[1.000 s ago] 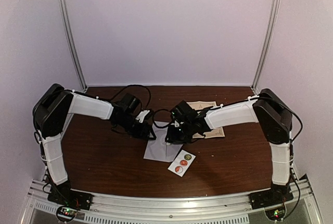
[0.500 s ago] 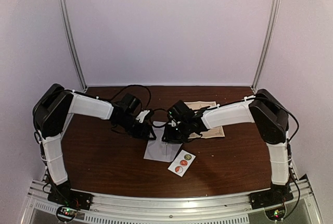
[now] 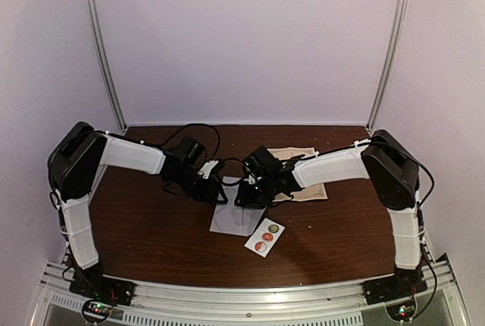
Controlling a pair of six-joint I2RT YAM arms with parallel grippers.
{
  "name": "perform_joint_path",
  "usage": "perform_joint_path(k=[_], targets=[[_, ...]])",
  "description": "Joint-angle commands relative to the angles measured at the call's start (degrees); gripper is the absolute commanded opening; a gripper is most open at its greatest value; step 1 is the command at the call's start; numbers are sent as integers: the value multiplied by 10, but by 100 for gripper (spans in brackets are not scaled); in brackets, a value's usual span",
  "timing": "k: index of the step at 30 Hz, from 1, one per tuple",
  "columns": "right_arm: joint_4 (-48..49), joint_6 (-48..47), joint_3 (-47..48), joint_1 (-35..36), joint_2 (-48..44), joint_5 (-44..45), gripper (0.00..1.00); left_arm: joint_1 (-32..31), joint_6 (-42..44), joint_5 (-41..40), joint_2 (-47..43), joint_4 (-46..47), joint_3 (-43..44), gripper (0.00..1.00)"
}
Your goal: Place the letter into the envelope and seal it
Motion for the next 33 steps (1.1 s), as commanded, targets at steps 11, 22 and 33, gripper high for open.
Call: perform_joint_path(k=[11,22,33], targets=[[-59,-38,9,-7,-87,72,32,0,-27,2,-53,23,34,52],[-93,-94,-44,-48,-250,141,39,41,-50,-86,-201,110,27,70],[-57,-149,-233,-212,-432,58,52,173,-28,-145,-369,71,-19,91]])
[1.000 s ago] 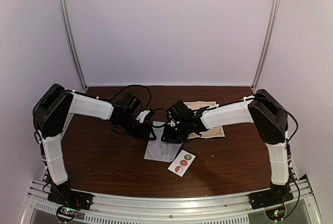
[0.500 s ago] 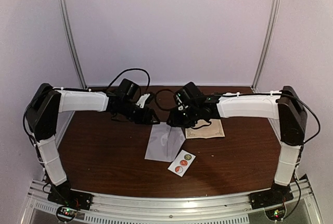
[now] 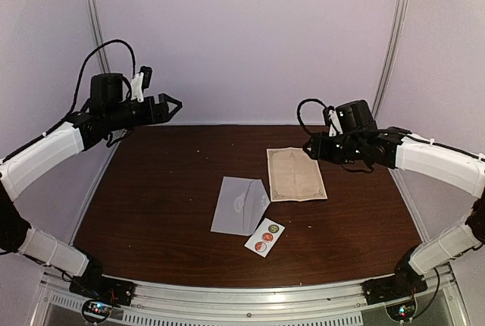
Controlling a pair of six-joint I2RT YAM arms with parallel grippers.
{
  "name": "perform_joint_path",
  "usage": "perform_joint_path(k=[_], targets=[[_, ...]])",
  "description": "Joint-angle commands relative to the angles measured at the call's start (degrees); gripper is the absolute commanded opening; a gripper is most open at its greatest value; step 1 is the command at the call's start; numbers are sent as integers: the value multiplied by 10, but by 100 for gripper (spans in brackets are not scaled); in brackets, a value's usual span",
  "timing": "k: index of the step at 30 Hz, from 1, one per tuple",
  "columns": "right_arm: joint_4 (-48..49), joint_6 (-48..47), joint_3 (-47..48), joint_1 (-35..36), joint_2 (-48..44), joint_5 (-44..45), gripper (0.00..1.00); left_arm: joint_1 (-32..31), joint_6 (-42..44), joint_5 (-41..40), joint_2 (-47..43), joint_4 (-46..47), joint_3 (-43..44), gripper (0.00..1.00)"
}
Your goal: Place the letter into the envelope and seal it
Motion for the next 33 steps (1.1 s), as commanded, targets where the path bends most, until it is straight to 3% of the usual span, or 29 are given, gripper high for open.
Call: perform_joint_path(k=[1,6,9,16,33], targets=[[28,-41,-69,-95,-10,-91,52,62,17,-19,-33,1,-39,92],[84,-55,-112,-201,23,-233,51,123,48,-44,-43,0,-73,93],[105,-59,-124,-235,55,-274,50,135,49,-47,-48,6,-93,93],[115,-57,-141,-245,115,-284,46,135,51,-48,-59,11,-102,93],[212,20,-249,-245,125,-290,42,135,49,-37,-58,11,-105,93]])
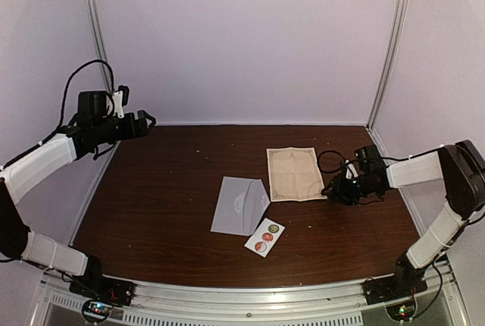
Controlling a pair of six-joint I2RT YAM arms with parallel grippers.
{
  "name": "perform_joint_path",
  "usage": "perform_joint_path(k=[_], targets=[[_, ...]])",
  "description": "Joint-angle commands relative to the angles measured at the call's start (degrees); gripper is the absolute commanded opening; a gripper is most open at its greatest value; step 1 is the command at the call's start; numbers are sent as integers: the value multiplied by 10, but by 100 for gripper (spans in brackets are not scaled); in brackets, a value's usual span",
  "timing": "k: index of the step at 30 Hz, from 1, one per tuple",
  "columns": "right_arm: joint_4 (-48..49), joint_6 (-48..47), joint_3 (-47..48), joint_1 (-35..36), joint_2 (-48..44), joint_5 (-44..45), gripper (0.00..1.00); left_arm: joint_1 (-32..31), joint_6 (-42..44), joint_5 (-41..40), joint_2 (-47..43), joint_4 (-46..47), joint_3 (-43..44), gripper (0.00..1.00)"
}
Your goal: Place the letter into the envelope and seal it
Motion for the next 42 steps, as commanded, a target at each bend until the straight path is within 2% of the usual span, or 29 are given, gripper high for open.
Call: perform_joint_path(k=[1,20,24,34,42], targets=[[44,21,-12,-2,9,-8,42,2,8,3,-10,24,-6,93],[127,101,-43,-1,42,-21,34,2,5,4,-8,26,-8,93],[165,125,-52,-1,54,-39,28,2,5,2,-8,25,-8,93],[174,138,-43,-2,33,-43,0,2,6,-4,-10,25,-10,93],[113,94,14,-12,-33,-41,0,2,7,-5,-12,26,-12,93]])
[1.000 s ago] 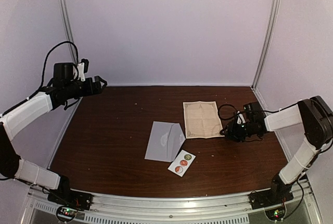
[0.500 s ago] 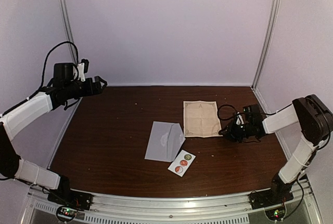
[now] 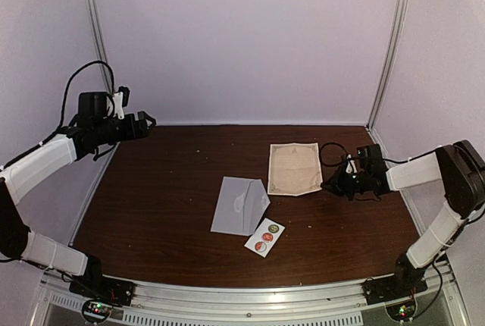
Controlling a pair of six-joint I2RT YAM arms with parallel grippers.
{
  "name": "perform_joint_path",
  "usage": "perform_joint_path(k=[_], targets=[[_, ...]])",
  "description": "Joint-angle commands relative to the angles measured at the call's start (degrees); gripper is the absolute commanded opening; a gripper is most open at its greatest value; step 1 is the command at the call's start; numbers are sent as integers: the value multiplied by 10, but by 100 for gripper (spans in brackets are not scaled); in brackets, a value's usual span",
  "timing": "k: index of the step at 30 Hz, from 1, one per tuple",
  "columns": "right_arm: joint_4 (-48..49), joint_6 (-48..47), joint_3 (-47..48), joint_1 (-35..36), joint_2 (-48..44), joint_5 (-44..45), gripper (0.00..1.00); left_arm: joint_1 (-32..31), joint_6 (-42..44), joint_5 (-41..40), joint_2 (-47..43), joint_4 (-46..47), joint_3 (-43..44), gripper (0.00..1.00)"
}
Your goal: Place the letter into the envelope and seal it
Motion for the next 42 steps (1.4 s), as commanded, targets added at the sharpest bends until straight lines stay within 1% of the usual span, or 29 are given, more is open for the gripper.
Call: perform_joint_path(k=[1,7,9,14,17,20,23,25,31,35,39,42], targets=[[-48,-47,51,-13,-58,5,0,2,6,-5,-13,27,-8,93],[-170,-136,142,-18,-107,25,0,2,8,7,-20,34,-13,93],[-195,-147,176,-18,-117,21,0,2,11,29,-23,43,-16,93],[-215,-170,253,-1,-133,-35,0,-3,17,105,-23,82,-30,93],[-272,-204,311,27,-121,-35,0,-24,31,134,-9,82,-19,93],[-331,-235,371,60,-98,-34,0,-66,56,147,1,81,-7,93],[-390,-277,427,112,-71,-25,0,-106,87,149,9,75,6,93],[-427,-302,468,148,-52,-20,0,-121,97,161,12,75,8,93],[-503,-365,549,253,-1,-20,0,-132,98,194,15,81,-1,93],[-553,-407,593,307,22,-15,0,-138,92,216,17,91,-7,93],[-565,-429,610,335,20,-39,0,-144,82,226,25,94,-9,93],[-567,-440,609,340,7,-65,0,-145,77,239,32,95,-9,93]])
